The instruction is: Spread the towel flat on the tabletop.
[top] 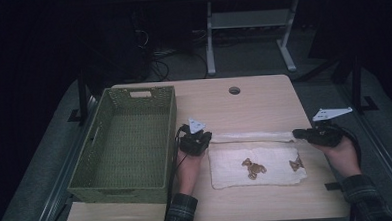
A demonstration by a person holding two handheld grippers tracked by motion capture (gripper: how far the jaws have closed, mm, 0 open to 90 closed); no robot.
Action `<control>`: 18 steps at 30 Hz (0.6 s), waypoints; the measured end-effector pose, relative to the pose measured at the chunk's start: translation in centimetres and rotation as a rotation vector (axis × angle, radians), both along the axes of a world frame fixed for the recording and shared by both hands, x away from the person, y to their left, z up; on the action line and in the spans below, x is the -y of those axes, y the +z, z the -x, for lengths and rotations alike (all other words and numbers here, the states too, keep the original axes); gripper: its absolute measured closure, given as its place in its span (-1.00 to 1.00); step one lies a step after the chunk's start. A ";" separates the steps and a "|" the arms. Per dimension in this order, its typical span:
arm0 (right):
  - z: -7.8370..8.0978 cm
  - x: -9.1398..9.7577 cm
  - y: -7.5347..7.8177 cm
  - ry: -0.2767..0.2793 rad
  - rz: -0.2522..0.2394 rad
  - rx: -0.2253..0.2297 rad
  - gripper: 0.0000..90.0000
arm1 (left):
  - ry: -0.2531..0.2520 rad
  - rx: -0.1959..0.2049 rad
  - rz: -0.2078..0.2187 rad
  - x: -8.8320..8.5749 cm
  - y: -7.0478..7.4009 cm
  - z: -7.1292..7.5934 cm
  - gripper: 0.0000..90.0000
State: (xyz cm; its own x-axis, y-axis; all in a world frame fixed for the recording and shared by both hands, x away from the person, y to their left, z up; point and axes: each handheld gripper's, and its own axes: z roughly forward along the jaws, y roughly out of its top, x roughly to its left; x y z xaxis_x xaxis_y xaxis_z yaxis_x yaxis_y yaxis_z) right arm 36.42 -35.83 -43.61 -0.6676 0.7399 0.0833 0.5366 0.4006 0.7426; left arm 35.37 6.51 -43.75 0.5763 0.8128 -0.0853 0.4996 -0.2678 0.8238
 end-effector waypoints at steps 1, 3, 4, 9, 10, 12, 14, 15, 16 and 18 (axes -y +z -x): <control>0.2 0.1 0.0 0.005 0.007 0.006 0.89 | -0.001 0.004 0.000 0.0 0.1 0.2 0.93; 0.7 0.1 0.1 0.003 0.003 0.006 0.89 | -0.003 0.008 0.013 0.0 0.1 0.7 0.93; 1.0 0.2 0.1 0.010 0.007 0.010 0.89 | 0.000 0.008 0.019 0.1 0.1 0.9 0.93; 2.1 0.3 -0.1 0.013 0.010 -0.004 0.89 | -0.015 0.000 0.021 0.1 0.2 2.2 0.93; 2.3 0.3 -0.1 0.015 0.014 -0.006 0.89 | -0.021 0.001 0.017 0.0 0.2 2.5 0.93; 2.8 0.4 0.0 0.014 0.016 -0.006 0.90 | -0.021 0.001 0.027 0.1 0.2 3.0 0.93; 3.1 0.5 0.1 0.018 0.020 0.003 0.89 | -0.021 0.002 0.034 0.2 0.1 3.6 0.93; 3.3 0.5 0.1 0.017 0.020 0.003 0.89 | -0.029 0.000 0.024 0.1 0.1 3.9 0.93; 3.4 0.5 0.1 0.020 0.018 0.004 0.89 | -0.030 0.001 0.025 0.1 0.1 4.1 0.93; 3.8 0.5 0.1 0.024 0.020 0.003 0.89 | -0.027 0.000 0.028 0.0 0.1 4.5 0.93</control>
State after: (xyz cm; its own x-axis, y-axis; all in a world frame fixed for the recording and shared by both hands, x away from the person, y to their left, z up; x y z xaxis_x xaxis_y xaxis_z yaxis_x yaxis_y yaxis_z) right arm 32.66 -36.35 -43.49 -0.6850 0.7255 0.0664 0.5247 0.4280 0.7359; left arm 30.89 6.46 -43.62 0.5980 0.7942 -0.1080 0.4925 -0.2578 0.8313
